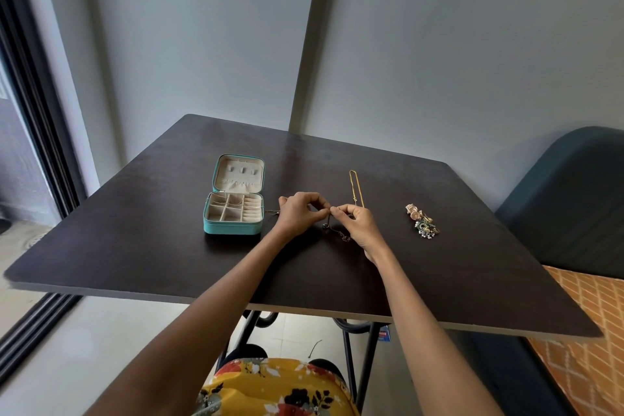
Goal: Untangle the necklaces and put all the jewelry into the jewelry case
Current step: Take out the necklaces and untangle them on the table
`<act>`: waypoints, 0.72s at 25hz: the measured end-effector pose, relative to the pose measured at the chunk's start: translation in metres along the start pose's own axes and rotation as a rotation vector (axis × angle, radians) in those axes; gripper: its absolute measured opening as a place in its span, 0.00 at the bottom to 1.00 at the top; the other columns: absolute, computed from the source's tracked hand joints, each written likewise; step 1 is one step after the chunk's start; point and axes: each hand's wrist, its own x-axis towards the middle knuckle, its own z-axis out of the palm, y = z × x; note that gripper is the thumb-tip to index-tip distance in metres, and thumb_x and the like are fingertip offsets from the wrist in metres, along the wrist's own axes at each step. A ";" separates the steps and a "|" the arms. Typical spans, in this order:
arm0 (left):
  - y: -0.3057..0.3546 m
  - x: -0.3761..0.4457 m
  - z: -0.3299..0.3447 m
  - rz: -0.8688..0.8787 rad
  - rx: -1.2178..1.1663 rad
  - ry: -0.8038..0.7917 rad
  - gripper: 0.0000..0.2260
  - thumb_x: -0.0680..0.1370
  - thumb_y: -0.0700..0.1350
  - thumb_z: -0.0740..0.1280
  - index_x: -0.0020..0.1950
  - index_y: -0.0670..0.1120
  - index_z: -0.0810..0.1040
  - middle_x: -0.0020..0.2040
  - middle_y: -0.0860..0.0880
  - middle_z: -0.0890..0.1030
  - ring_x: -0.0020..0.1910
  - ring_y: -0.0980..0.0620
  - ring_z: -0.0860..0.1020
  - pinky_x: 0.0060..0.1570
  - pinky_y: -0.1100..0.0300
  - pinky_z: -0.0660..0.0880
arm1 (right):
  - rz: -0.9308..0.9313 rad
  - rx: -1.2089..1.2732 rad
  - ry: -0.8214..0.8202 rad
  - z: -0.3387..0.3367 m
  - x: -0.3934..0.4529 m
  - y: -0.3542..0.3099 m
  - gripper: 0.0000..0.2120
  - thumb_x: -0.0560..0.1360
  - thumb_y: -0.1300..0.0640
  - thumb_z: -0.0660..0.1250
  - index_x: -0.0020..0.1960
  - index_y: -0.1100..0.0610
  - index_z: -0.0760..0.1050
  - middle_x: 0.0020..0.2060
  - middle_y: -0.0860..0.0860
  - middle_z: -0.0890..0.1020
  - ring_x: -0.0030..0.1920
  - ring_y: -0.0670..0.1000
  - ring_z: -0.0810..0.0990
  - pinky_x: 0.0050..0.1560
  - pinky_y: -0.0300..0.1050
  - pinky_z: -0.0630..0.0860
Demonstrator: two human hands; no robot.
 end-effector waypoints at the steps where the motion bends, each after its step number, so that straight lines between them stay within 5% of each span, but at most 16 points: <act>1: 0.000 0.000 0.000 0.005 -0.006 0.003 0.03 0.73 0.50 0.70 0.41 0.52 0.80 0.34 0.60 0.78 0.32 0.64 0.71 0.51 0.56 0.58 | 0.001 0.006 -0.006 0.000 0.000 0.000 0.08 0.77 0.52 0.66 0.48 0.56 0.80 0.42 0.49 0.82 0.43 0.43 0.77 0.42 0.29 0.71; 7: 0.004 -0.002 -0.004 0.029 -0.001 -0.020 0.03 0.73 0.48 0.69 0.39 0.53 0.78 0.34 0.60 0.78 0.33 0.62 0.71 0.51 0.56 0.57 | -0.005 -0.021 -0.033 -0.002 -0.001 0.001 0.07 0.77 0.52 0.65 0.49 0.54 0.80 0.45 0.49 0.82 0.48 0.45 0.78 0.50 0.36 0.72; 18: 0.007 -0.005 -0.003 0.016 0.049 -0.047 0.03 0.72 0.48 0.68 0.38 0.53 0.76 0.28 0.60 0.73 0.34 0.59 0.73 0.49 0.56 0.57 | -0.004 0.045 0.020 0.000 -0.002 0.003 0.06 0.76 0.57 0.67 0.49 0.57 0.81 0.39 0.47 0.82 0.39 0.40 0.79 0.40 0.30 0.73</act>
